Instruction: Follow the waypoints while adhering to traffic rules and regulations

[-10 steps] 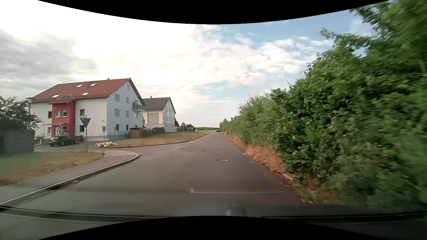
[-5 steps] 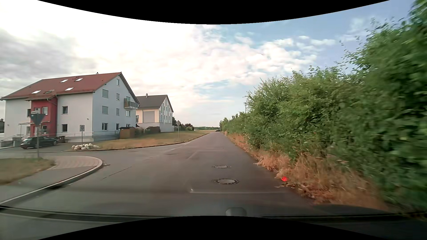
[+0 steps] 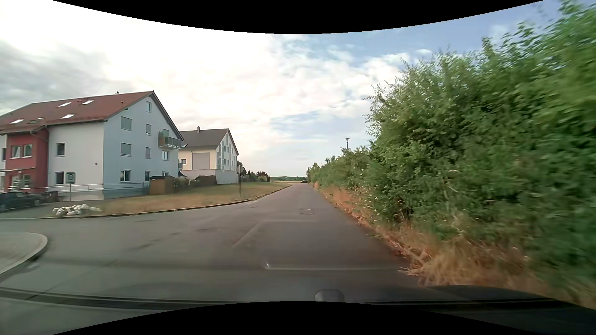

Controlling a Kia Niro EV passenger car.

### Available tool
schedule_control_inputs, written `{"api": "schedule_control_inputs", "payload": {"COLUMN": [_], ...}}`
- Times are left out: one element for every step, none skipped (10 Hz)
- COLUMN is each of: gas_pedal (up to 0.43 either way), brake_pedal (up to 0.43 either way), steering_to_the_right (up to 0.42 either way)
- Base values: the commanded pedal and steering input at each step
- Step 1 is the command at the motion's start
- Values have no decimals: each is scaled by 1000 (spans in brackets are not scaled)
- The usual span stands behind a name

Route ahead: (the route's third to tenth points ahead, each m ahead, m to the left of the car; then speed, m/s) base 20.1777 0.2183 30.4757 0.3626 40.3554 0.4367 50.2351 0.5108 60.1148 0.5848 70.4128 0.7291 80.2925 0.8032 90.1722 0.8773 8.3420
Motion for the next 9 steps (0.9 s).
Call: {"api": "schedule_control_inputs", "payload": {"gas_pedal": [67, 67, 67, 67, 67, 67, 67, 67, 67], "brake_pedal": [0, 0, 0, 0, 0, 0, 0, 0, 0], "steering_to_the_right": [-6, -6, -6, -5, -5, -5, -5, -5, -2]}}
